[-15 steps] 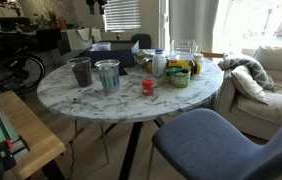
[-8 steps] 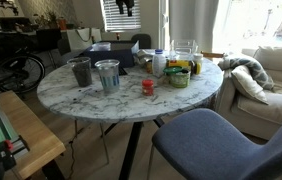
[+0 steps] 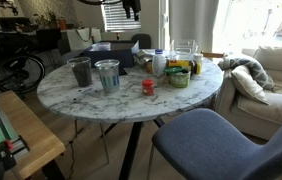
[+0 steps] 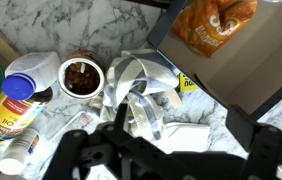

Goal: Move the table cloth closer to the plastic cup

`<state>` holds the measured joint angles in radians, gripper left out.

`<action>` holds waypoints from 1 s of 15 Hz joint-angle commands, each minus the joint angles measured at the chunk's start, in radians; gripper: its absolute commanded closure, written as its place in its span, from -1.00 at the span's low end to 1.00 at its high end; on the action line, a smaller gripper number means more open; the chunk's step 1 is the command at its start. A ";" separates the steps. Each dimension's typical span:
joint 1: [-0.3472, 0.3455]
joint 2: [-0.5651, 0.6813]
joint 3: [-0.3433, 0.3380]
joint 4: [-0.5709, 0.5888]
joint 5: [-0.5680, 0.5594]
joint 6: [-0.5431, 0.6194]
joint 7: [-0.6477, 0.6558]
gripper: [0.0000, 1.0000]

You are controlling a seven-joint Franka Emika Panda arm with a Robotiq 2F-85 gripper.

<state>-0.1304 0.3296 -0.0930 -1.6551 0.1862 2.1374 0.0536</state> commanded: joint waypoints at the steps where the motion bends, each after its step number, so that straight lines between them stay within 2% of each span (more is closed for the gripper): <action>1: -0.004 0.000 0.003 0.004 -0.001 -0.003 0.000 -1.00; 6: 0.033 0.138 -0.008 0.091 -0.022 -0.020 0.204 -1.00; 12: 0.070 0.310 -0.049 0.202 -0.040 0.046 0.470 -1.00; 15: 0.077 0.380 -0.073 0.267 -0.040 0.063 0.557 -1.00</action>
<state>-0.0712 0.6247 -0.1322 -1.4796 0.1623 2.1890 0.5168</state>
